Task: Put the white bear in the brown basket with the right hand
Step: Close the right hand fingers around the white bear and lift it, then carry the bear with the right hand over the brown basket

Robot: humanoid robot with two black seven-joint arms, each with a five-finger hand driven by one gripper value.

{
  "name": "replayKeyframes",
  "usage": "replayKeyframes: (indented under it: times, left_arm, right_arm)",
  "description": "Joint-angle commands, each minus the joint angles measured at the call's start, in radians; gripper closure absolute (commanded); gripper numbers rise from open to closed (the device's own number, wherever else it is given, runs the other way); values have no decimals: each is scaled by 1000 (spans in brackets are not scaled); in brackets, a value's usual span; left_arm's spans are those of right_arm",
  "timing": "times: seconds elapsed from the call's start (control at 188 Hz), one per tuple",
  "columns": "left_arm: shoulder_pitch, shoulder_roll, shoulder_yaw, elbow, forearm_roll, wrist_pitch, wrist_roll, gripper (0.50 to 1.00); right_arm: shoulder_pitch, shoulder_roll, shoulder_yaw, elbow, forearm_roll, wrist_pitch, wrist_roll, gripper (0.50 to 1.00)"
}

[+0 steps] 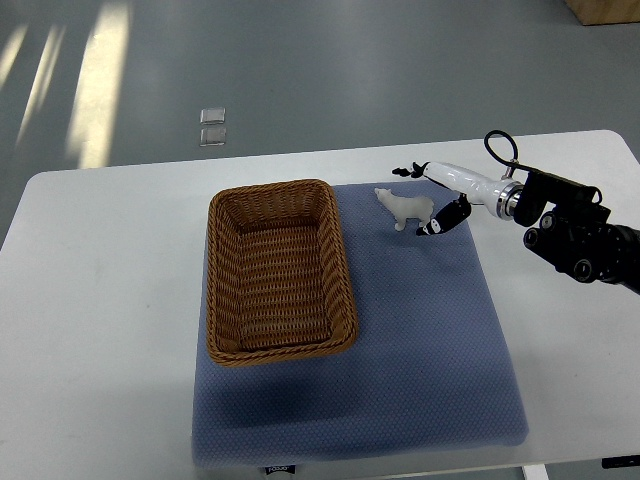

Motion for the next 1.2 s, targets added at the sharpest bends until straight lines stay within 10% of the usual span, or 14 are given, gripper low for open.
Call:
replayKeyframes:
  times: [0.0, 0.394, 0.575, 1.192]
  left_arm:
    - [0, 0, 1, 0, 0, 0, 0, 500]
    - [0, 0, 1, 0, 0, 0, 0, 500]
    - [0, 0, -1, 0, 0, 0, 0, 500]
    - [0, 0, -1, 1, 0, 0, 0, 500]
  right_arm:
    - [3, 4, -15, -1, 0, -10, 0, 628]
    - [3, 10, -16, -1, -2, -11, -39, 795]
    - [17, 11, -36, -3, -16, -33, -43, 1000]
    - [103, 4, -41, 74, 3, -99, -42, 1000]
